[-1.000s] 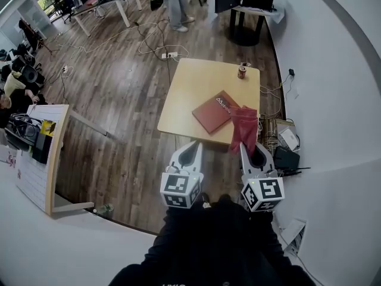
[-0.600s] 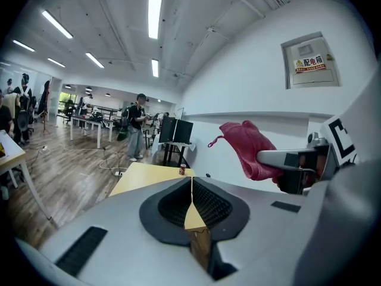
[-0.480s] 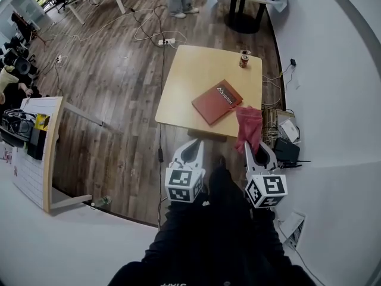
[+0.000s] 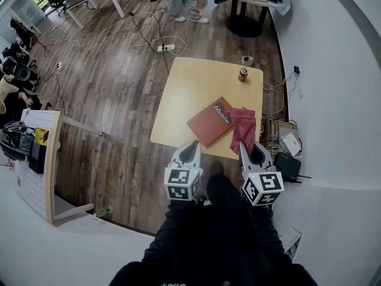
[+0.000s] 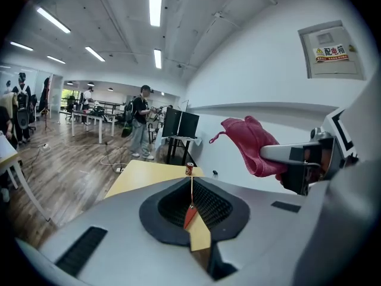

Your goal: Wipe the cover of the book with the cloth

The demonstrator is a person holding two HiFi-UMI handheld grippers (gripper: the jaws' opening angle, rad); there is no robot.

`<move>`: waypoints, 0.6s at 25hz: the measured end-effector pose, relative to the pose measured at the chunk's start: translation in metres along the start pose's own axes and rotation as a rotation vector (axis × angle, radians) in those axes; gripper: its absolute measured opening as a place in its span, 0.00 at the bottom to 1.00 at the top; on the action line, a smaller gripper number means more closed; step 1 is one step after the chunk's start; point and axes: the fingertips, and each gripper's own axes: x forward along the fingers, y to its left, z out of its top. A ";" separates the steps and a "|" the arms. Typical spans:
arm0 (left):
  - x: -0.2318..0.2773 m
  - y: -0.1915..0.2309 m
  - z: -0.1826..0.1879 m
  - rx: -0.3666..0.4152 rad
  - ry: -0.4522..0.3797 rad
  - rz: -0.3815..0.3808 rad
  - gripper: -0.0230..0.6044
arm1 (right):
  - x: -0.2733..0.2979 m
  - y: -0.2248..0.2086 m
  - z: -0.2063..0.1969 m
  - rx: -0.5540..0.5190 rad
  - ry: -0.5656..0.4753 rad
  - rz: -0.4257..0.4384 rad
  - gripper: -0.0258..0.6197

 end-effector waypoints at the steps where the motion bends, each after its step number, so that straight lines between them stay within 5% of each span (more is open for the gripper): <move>1: 0.011 0.001 0.005 0.003 0.003 -0.001 0.09 | 0.009 -0.007 0.003 0.003 0.002 0.006 0.17; 15: 0.138 0.023 0.021 -0.006 0.108 0.049 0.09 | 0.113 -0.089 0.008 0.048 0.107 0.052 0.17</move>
